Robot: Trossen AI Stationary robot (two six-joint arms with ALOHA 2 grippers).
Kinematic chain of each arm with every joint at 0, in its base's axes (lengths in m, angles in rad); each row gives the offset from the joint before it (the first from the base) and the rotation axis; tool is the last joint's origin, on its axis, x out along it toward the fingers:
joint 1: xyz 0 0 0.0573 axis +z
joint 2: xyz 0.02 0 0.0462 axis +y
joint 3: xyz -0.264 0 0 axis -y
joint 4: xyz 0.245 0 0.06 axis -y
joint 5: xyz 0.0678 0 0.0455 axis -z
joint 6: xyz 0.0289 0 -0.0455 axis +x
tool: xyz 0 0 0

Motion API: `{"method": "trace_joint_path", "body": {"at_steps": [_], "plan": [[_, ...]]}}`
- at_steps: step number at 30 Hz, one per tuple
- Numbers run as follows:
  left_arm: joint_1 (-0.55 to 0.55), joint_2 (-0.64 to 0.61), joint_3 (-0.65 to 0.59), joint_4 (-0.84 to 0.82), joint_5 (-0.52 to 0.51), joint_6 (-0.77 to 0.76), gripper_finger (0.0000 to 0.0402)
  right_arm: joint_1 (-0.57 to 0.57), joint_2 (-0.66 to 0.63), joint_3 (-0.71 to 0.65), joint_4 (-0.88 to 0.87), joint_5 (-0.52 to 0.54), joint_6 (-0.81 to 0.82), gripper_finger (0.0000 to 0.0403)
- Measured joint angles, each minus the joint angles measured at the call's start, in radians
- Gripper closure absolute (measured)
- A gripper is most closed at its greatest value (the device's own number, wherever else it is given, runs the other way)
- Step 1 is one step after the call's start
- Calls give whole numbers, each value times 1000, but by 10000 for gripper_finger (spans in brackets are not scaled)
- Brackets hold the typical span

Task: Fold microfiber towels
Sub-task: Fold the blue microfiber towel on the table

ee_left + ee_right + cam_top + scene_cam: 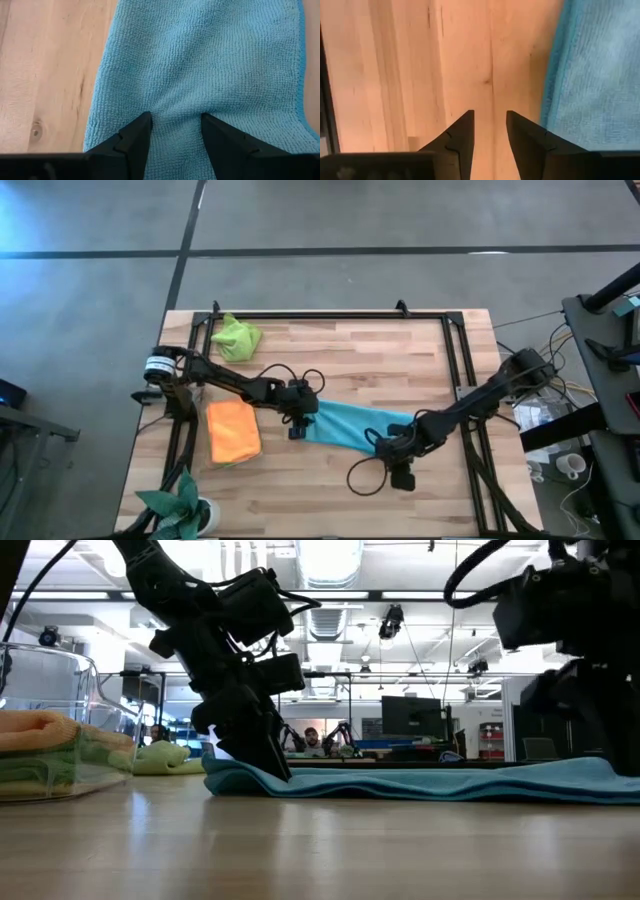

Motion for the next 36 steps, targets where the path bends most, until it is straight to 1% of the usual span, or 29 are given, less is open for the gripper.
{"method": "trace_joint_path", "body": {"at_steps": [3, 7, 10, 12, 14, 17, 20, 22, 24, 26, 28, 30, 34, 36], "plan": [[0, -3, 0, -2, 1, -1, 238, 0, -34, -1, -68, 58, -1, 294], [0, -9, 0, -2, 2, -2, 238, 0, -63, -3, -254, 177, 67, 294], [0, -14, 0, -1, 3, -2, 238, 0, -63, -18, -340, 208, 134, 298], [0, -18, 0, 0, 4, -2, 238, 0, -46, -32, -325, 196, 171, 300], [0, -18, 0, 1, 4, -2, 238, 3, -16, -39, -275, 126, 179, 300], [0, -19, 0, 0, 4, -2, 238, 17, 16, -33, -81, -6, 145, 300], [0, -20, 0, -1, 5, -1, 238, 34, 22, -28, 66, -43, 96, 300], [0, -20, 0, -1, 5, 0, 238, 39, 9, -16, 90, -37, 79, 301], [0, -20, 0, -2, 5, 1, 238, 39, -4, -17, 65, -19, 79, 301], [0, -20, 0, -2, 7, 1, 238, 39, -11, -19, 36, 26, 78, 301], [0, -20, 0, -2, 7, 1, 238, 39, -20, -19, -18, 93, 85, 301], [0, -20, 0, -2, 7, 1, 238, 37, -20, -26, -26, 134, 92, 301], [0, -24, 0, -3, 8, 1, 238, 33, 4, -45, -43, 142, 81, 301], [0, -33, 0, -4, 9, 2, 238, 18, 9, -46, -146, 158, 65, 301]]}}
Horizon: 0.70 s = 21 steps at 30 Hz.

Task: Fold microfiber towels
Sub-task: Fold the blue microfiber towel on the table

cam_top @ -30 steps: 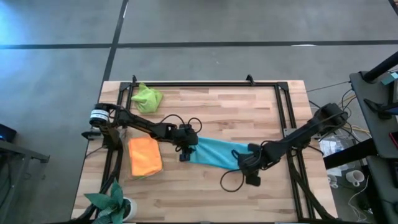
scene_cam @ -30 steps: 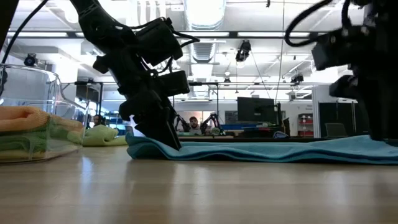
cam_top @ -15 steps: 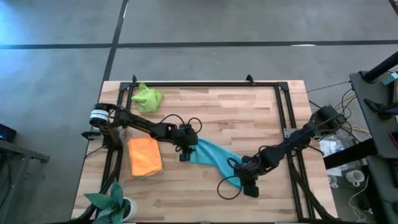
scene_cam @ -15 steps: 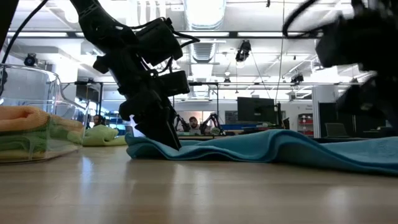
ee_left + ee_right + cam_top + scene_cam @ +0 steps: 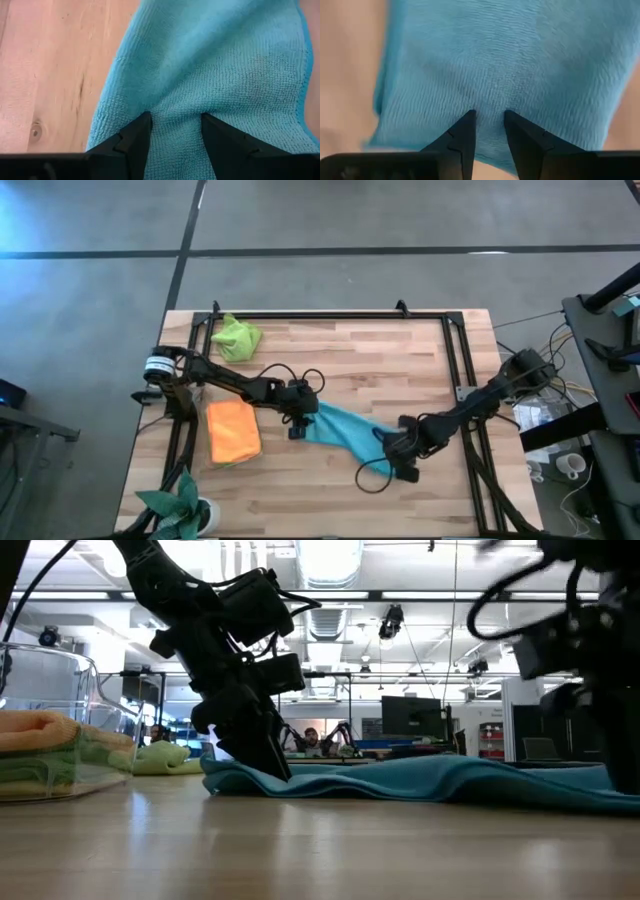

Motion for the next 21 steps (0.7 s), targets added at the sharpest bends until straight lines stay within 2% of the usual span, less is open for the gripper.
{"method": "trace_joint_path", "body": {"at_steps": [2, 5, 8, 10, 14, 17, 21], "plan": [[0, -19, 0, -4, 11, 4, 238, -31, 3, 4, -136, 61, 4, 301], [1, -48, -1, -23, 56, 4, 238, -87, 3, -5, -377, 227, 0, 300], [-2, -78, -5, -42, 67, 2, 238, -151, -8, -2, -509, 393, -26, 297], [-3, -92, -6, -48, 70, 1, 238, -190, -13, -3, -558, 441, -44, 295], [-11, -121, -6, -35, 70, -3, 238, -209, -59, -3, -526, 398, -62, 294], [-16, -124, -5, -33, 71, -2, 238, -168, -100, -3, -455, 294, -115, 300], [-15, -125, -5, -29, 70, 0, 238, -84, -163, -3, -434, 245, -185, 309]]}}
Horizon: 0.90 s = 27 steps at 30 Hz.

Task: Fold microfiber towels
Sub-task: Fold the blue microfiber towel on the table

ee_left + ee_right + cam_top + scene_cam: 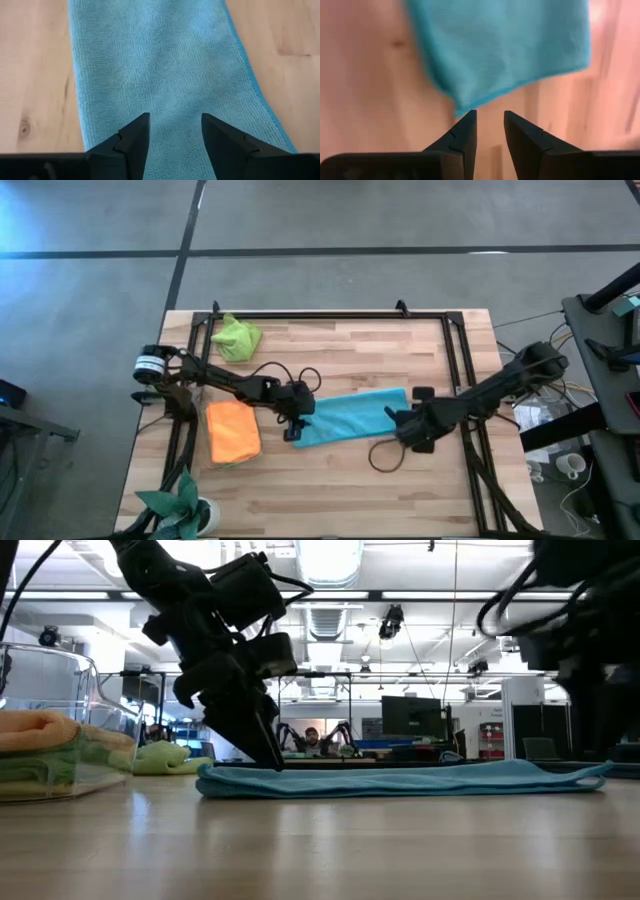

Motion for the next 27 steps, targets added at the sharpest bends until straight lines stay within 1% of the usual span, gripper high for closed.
{"method": "trace_joint_path", "body": {"at_steps": [3, 6, 12, 14, 20, 23, 25, 27], "plan": [[1, 0, 0, 2, 0, 2, 238, 40, -36, -4, 2, 0, -52, 315], [1, 0, 0, 4, 0, 3, 238, 45, -37, -16, 13, 0, -118, 316], [-1, 0, 0, 3, -1, -1, 238, 45, 21, -24, 72, -3, -242, 312], [-2, 0, 0, -3, -2, -1, 238, 45, 42, -24, 81, -25, -272, 308], [-3, 0, 0, -34, -3, -1, 238, 45, 90, -24, 83, -29, -315, 292], [-3, 0, 0, -32, -3, -1, 238, 44, 107, -24, 83, 1, -331, 287], [-3, -1, 0, -32, -3, -1, 238, 44, 117, -24, 84, 4, -331, 288], [-3, -1, 0, -32, -3, -1, 238, 44, 124, -24, 84, 5, -330, 297]]}}
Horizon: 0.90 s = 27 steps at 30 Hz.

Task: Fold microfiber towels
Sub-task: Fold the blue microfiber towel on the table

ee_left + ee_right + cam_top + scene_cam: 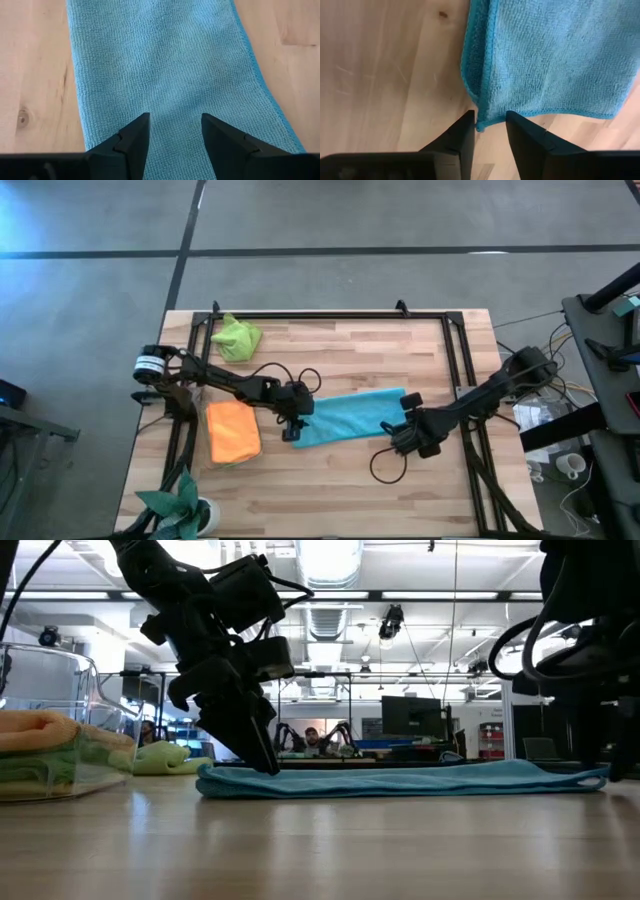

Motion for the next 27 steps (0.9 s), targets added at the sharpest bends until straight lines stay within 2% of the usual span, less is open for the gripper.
{"method": "trace_joint_path", "body": {"at_steps": [8, 14, 19, 24, 27], "plan": [[0, -1, 0, 0, 0, 0, 238, 0, 4, 20, -34, 3, 20, 386], [0, -42, 0, -2, 0, 0, 238, 0, -40, 129, -158, -13, 66, 393], [0, -81, 1, 3, -1, 0, 238, 1, -49, 158, -153, -164, 84, 394], [0, -76, 2, 14, -2, 0, 238, 2, -46, 146, -161, -229, 123, 394], [0, -73, 1, 4, -3, -1, 238, 2, -51, 166, -239, -176, 128, 394]]}}
